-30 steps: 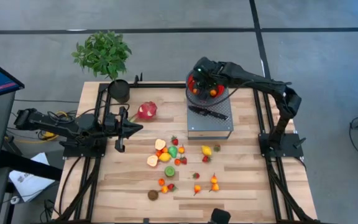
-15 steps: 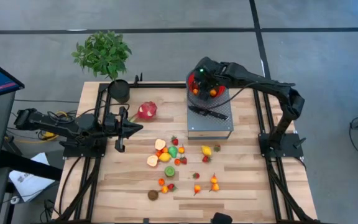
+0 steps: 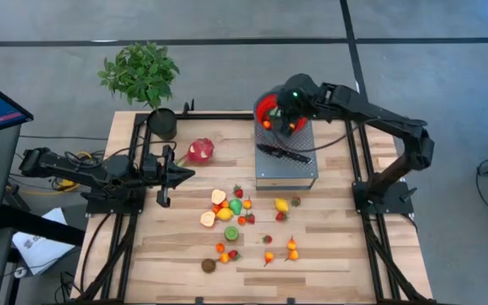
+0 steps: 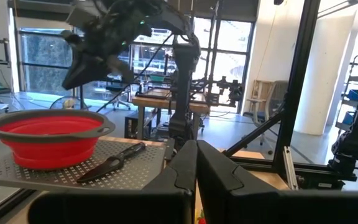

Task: Pick & Place Fruit
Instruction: Put the lemon into the red colander on the shelf

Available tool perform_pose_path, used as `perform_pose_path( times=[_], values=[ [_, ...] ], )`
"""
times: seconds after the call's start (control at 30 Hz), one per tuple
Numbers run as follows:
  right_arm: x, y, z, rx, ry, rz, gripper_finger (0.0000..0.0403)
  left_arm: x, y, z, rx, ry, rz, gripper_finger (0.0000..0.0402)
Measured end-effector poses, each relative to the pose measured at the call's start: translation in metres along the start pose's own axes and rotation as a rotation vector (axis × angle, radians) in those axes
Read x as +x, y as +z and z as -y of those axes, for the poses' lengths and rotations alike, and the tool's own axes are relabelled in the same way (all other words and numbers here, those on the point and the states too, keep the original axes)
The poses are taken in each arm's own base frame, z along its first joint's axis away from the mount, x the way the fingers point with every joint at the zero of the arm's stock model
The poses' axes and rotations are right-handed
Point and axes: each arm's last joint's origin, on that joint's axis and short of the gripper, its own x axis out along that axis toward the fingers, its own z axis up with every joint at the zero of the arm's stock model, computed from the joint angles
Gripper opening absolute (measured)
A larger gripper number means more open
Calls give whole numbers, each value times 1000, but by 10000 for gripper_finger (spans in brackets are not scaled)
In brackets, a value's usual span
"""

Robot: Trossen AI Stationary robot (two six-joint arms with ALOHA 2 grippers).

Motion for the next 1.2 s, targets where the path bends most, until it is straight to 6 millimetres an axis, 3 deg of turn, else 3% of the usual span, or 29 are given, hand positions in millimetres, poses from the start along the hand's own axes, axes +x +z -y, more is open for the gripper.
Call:
perform_pose_path(
  times=[0.23,0.47,0.73,1.03,1.2],
  values=[
    [-17,-11,-31,-1,69,50,2,0,0,0,0,0,0,3],
    [-27,-58,-66,131,163,134,1,0,0,0,0,0,0,3],
    [-54,-103,-94,312,245,214,1,0,0,0,0,0,0,3],
    [-86,-121,-128,325,250,266,0,0,0,0,0,0,0,3],
    [-92,-131,-154,344,257,244,0,0,0,0,-1,0,1,3]
  ],
)
